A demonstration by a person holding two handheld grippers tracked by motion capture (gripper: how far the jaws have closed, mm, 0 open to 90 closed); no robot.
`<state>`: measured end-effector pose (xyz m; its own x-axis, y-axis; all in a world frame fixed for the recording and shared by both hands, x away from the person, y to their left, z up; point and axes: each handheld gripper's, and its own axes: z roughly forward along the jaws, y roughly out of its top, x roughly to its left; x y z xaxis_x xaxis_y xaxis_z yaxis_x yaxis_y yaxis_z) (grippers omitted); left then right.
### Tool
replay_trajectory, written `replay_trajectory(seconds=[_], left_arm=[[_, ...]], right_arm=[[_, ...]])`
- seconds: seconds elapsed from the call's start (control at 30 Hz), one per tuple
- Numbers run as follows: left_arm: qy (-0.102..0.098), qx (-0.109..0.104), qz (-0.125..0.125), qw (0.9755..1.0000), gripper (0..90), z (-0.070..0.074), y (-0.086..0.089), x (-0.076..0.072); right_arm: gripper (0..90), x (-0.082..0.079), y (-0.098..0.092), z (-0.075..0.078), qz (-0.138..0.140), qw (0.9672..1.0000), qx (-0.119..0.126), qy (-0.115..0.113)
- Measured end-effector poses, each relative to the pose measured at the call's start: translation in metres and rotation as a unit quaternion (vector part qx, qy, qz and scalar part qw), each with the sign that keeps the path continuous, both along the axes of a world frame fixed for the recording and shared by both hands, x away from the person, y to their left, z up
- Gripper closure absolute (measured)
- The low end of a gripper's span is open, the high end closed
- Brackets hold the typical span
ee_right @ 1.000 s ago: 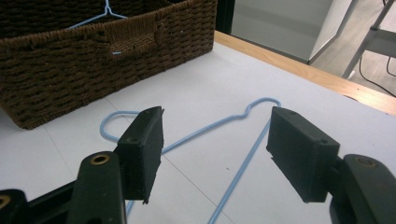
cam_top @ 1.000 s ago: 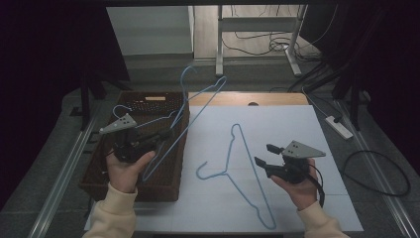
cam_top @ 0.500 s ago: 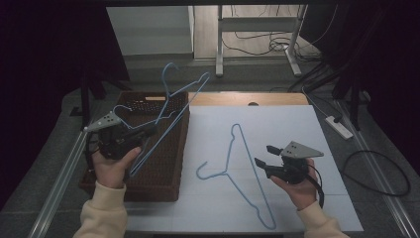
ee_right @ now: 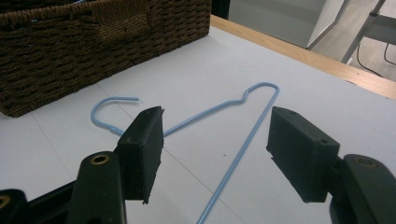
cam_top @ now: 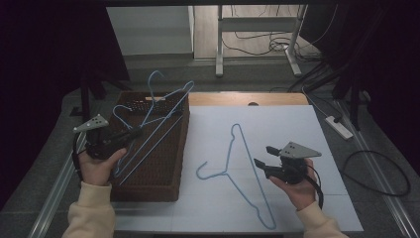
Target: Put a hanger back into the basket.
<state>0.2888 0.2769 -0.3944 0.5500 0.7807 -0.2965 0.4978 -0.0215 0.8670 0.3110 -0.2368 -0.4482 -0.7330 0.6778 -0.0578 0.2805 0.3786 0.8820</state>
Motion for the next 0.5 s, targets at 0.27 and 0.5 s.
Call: replay_trajectory(seconds=[0.27, 0.5], left_arm=[[0.017, 0.006, 0.001, 0.9998, 87.3, -0.010, 0.014, 0.004], [0.028, 0.005, 0.002, 0.9996, 87.3, -0.016, 0.021, 0.006]], right_arm=[[36.7, 0.000, -0.001, 0.000, -0.001, 1.0000, 0.000, 0.000], [36.7, 0.000, 0.001, 0.000, 0.002, 1.0000, -0.001, -0.001]])
